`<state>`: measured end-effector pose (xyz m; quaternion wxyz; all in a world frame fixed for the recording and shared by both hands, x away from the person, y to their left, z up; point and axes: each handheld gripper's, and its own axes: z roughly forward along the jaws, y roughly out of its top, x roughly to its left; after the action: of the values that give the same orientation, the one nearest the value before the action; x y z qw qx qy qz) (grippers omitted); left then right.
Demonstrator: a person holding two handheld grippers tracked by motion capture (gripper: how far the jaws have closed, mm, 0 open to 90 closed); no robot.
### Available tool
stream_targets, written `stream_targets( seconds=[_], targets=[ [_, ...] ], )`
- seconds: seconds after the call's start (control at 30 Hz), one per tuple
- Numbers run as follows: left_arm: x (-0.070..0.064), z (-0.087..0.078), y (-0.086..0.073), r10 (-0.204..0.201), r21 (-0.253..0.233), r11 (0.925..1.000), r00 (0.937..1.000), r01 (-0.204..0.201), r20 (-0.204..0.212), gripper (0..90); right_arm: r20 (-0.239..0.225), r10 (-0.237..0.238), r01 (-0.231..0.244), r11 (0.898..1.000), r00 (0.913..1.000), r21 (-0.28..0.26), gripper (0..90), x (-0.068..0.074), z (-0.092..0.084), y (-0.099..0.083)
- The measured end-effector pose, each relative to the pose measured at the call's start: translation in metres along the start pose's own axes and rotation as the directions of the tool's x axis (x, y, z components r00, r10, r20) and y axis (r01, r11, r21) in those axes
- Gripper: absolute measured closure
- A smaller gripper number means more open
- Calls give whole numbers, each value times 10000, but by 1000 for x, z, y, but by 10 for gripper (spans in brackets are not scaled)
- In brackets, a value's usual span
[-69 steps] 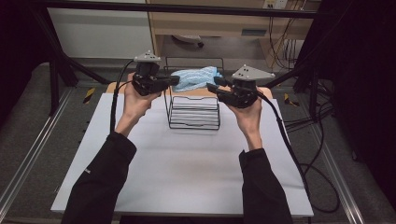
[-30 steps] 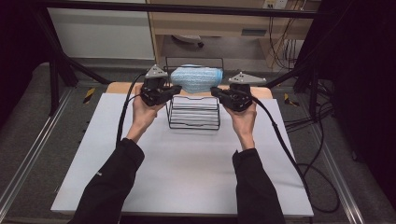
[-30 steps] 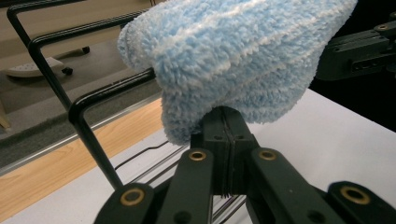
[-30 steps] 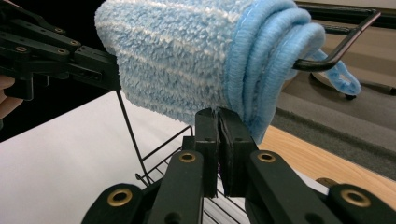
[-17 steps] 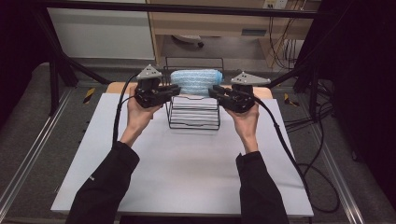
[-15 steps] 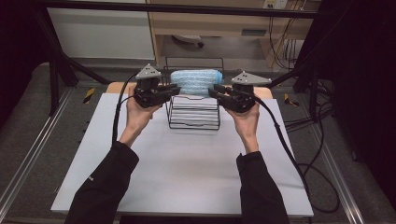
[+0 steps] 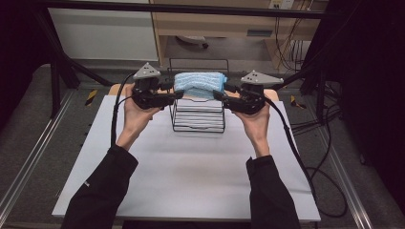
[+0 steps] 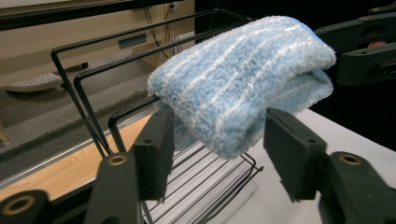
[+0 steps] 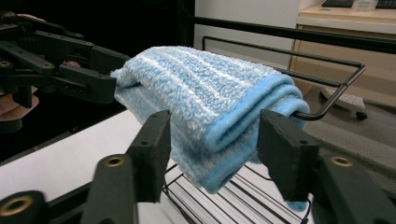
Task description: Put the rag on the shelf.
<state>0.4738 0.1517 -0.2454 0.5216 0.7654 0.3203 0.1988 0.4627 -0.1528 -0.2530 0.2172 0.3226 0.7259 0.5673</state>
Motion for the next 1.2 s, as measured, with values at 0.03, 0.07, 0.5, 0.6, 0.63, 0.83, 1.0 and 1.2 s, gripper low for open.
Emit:
stream_targets(
  seconds=[0.03,0.07,0.5,0.6,0.63,0.83,1.0,1.2],
  targets=[
    [0,-1,0,24,8,10000,10000,-24,-12,407,14,-46,46,10000,10000,-14,430,0,-1,0],
    [0,-1,0,37,9,10000,10000,-37,-56,396,28,-16,16,10000,10000,-4,421,0,-2,1],
    [2,-18,-16,240,377,9990,9997,-236,-83,214,-40,13,-12,9995,10000,302,128,1,-19,-1],
    [2,-22,-25,342,545,9980,9992,-331,-183,168,111,-3,-2,9990,9999,437,86,-1,-25,-8],
    [3,-23,-28,375,576,9977,9990,-361,-225,156,137,14,-19,9991,9999,431,77,-2,-27,-10],
    [5,-28,-50,432,829,9957,9988,-410,-241,103,40,170,-172,9981,9998,596,43,-7,-40,-26],
    [6,-33,-72,353,922,9952,9991,-331,-220,93,-93,370,-362,9966,9993,742,23,-10,-50,-40],
    [5,-40,-100,191,1052,9943,9996,-167,-216,92,-113,387,-373,9940,9992,1033,9,-10,-59,-60]
  ],
)
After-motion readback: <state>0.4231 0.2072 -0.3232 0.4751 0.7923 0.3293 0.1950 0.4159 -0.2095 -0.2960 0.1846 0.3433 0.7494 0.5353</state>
